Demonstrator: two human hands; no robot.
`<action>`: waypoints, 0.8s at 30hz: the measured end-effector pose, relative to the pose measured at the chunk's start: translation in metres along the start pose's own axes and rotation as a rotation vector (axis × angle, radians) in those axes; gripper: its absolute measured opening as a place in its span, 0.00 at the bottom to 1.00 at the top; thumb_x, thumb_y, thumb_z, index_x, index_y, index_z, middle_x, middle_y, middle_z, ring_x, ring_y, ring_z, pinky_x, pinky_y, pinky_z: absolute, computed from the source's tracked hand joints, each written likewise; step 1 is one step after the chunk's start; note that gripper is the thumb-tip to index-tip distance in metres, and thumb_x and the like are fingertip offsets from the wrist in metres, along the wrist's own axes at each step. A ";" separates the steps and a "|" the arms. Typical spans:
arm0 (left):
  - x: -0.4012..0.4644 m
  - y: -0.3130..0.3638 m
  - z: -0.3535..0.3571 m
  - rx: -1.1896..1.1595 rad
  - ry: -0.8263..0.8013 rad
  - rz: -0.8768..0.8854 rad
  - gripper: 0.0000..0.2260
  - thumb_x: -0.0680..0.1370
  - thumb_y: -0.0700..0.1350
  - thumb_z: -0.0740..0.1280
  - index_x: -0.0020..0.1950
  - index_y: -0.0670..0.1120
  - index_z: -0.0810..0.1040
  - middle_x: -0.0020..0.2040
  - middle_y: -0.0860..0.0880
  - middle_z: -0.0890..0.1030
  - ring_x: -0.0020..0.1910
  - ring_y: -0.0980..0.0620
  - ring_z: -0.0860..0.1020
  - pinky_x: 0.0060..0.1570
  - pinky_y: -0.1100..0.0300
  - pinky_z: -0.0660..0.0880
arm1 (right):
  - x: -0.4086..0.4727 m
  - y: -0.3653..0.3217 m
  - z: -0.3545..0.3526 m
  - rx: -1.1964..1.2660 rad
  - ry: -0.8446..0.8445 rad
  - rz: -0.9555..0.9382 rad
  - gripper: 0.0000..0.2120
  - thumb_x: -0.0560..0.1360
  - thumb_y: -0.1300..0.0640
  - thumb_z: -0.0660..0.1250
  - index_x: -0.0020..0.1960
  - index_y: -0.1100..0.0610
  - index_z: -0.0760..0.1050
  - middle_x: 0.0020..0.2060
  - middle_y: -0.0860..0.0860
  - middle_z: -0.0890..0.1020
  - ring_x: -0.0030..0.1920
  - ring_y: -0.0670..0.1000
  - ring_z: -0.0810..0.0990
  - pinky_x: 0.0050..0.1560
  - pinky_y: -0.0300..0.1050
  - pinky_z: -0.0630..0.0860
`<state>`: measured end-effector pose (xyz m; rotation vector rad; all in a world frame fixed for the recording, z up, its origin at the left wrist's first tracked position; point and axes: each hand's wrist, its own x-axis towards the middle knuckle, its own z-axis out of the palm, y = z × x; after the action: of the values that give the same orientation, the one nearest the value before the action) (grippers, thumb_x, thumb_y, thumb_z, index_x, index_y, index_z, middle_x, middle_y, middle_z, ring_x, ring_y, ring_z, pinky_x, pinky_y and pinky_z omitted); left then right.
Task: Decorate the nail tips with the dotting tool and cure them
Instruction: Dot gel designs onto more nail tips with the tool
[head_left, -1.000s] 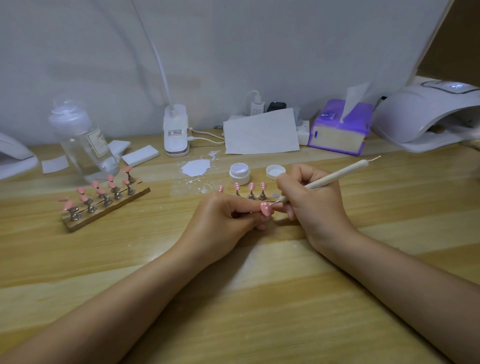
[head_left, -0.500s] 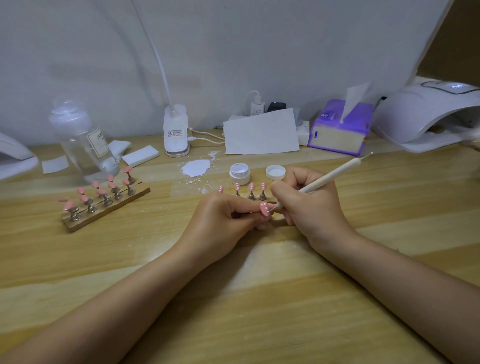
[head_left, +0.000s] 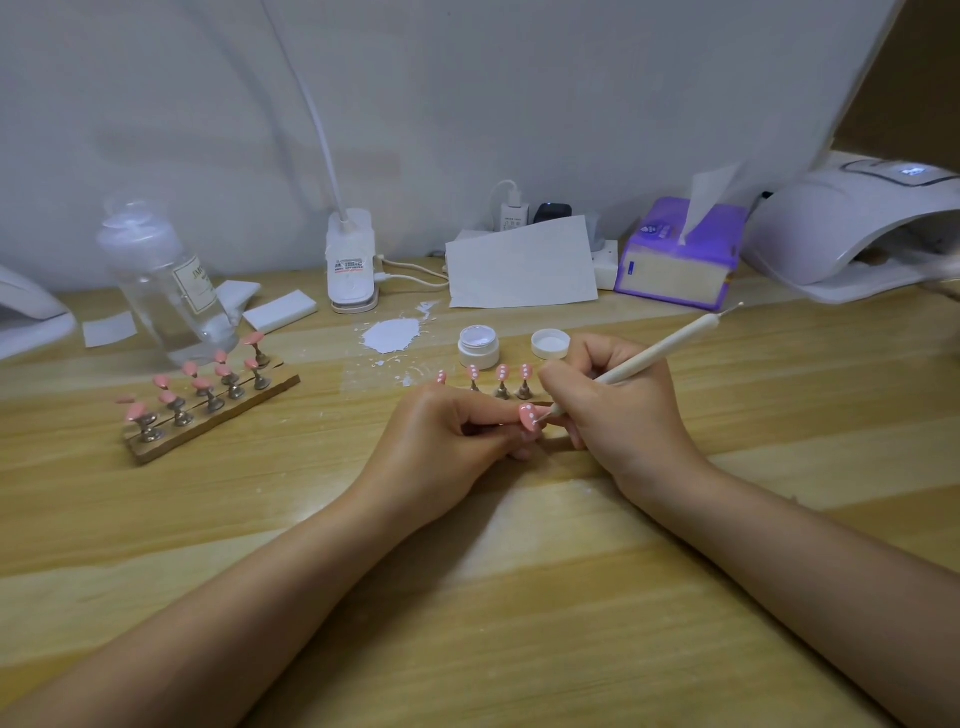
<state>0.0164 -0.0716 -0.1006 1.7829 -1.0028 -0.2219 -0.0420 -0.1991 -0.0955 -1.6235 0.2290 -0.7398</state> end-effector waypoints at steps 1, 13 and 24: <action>0.000 0.000 0.000 0.004 0.000 -0.001 0.11 0.72 0.38 0.70 0.43 0.55 0.83 0.30 0.58 0.81 0.33 0.71 0.74 0.38 0.73 0.71 | 0.000 0.000 0.000 0.002 0.000 0.000 0.19 0.67 0.71 0.63 0.24 0.57 0.59 0.18 0.51 0.63 0.17 0.44 0.61 0.25 0.39 0.62; -0.001 0.002 0.000 -0.006 0.008 -0.009 0.12 0.72 0.39 0.70 0.42 0.58 0.82 0.31 0.56 0.83 0.34 0.69 0.75 0.42 0.71 0.73 | 0.000 0.002 -0.001 -0.025 -0.006 -0.010 0.19 0.65 0.67 0.65 0.23 0.55 0.59 0.17 0.49 0.62 0.18 0.44 0.61 0.22 0.35 0.61; -0.001 0.002 0.000 -0.010 0.013 -0.020 0.10 0.72 0.39 0.70 0.42 0.56 0.83 0.33 0.54 0.83 0.34 0.68 0.75 0.42 0.68 0.74 | -0.001 0.001 0.000 -0.064 -0.005 -0.006 0.12 0.60 0.60 0.62 0.23 0.56 0.59 0.18 0.50 0.61 0.20 0.45 0.60 0.25 0.38 0.61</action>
<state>0.0146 -0.0717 -0.0990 1.7838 -0.9730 -0.2268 -0.0421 -0.1986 -0.0967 -1.6866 0.2466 -0.7398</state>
